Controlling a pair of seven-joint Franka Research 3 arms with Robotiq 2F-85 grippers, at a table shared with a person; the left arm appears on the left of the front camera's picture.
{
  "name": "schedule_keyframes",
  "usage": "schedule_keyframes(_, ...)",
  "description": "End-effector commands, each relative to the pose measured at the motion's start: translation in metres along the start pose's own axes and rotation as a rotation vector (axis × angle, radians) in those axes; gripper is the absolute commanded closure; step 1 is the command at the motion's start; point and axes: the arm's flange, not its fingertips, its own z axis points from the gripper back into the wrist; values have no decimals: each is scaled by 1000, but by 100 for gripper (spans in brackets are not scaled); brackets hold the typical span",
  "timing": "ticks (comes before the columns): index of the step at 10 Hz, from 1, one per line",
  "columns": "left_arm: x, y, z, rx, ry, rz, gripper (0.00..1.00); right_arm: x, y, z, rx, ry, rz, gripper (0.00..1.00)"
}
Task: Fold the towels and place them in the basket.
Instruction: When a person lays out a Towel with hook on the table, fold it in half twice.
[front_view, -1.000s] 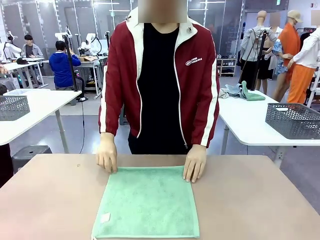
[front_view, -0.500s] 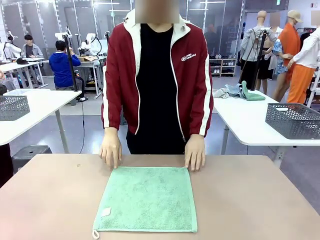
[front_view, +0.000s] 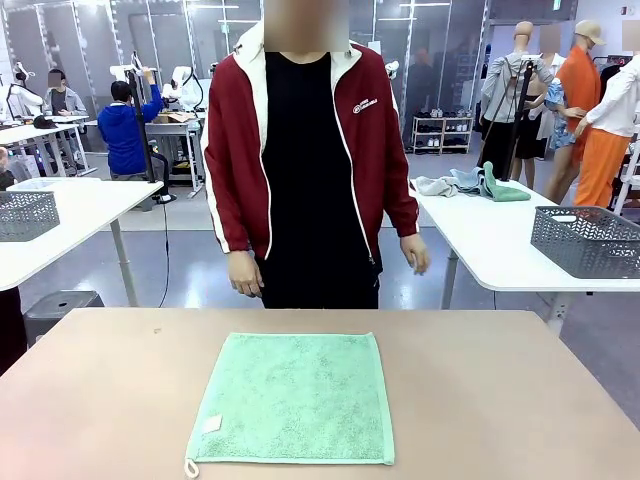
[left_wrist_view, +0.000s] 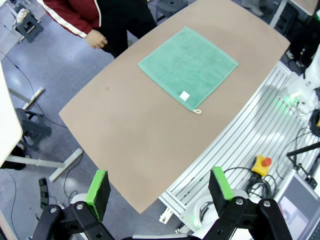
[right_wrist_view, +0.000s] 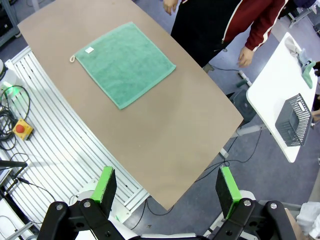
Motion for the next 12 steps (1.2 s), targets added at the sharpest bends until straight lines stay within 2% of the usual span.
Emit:
schedule_keyframes(1, 0, -1, 2, 1, 0, -1, 0, 0, 0, 0, 0, 0, 0, 0)
schedule_keyframes(2, 0, 0, 0, 0, 0, 0, 0, 12, -1, -13, 58, 52, 71, 0)
schedule_keyframes(4, 32, -16, -33, -22, 83, -118, 0, 36, 4, -46, 133, 113, 174, 0)
schedule_keyframes(6, 60, -38, -85, -81, 186, -273, 0, 63, 18, -98, 229, 175, 308, 0)
schedule_keyframes(7, 71, -56, -125, -120, 258, -359, 0, 72, 28, -133, 273, 187, 378, 0)
schedule_keyframes(10, 65, -93, -207, -183, 358, -529, 0, 80, 54, -210, 373, 214, 509, 0)
schedule_keyframes(12, 51, -103, -237, -167, 360, -633, 0, 78, 63, -235, 436, 237, 551, 0)
